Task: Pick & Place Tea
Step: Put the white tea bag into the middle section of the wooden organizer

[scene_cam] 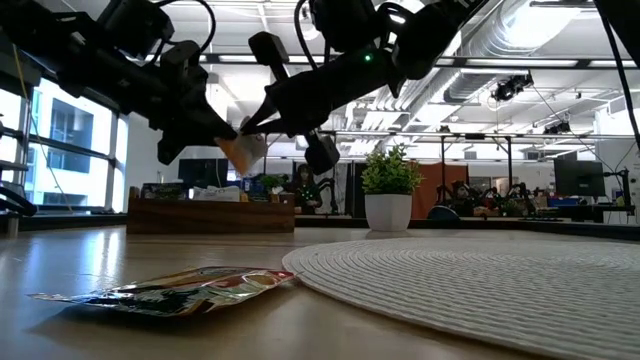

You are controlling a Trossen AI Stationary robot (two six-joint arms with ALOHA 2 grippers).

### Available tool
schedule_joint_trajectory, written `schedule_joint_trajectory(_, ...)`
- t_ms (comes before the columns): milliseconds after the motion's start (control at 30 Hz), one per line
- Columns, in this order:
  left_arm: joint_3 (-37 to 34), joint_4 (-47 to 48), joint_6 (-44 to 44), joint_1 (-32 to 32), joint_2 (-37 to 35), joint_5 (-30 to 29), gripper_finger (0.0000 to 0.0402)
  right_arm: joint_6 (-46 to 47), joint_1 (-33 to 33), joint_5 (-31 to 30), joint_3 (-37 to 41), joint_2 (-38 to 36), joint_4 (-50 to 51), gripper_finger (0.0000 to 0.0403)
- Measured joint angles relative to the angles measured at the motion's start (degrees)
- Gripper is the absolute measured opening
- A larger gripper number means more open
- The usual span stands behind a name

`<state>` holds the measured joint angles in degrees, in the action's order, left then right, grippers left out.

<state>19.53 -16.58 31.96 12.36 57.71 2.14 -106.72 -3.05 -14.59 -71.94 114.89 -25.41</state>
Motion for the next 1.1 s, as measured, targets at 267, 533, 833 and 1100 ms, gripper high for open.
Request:
schedule_joint_trajectory(267,0.00,0.22,-0.74,0.00,0.00,-1.10,0.0010,0.29,-0.02,1.51,0.00,-0.01,0.19,0.0016)
schedule_joint_trajectory(533,0.00,0.01,-0.76,0.04,0.00,-1.98,0.0004,3.66,0.11,-2.93,0.00,0.00,1.86,0.0051)
schedule_joint_trajectory(833,0.00,1.50,-0.02,0.04,-0.01,-13.16,0.0001,23.36,0.45,-17.91,0.02,-0.01,1.61,0.0078)
schedule_joint_trajectory(1100,0.00,11.74,4.96,0.02,-0.22,-20.67,0.0001,55.60,-0.27,-21.54,0.00,-2.17,3.60,0.0057)
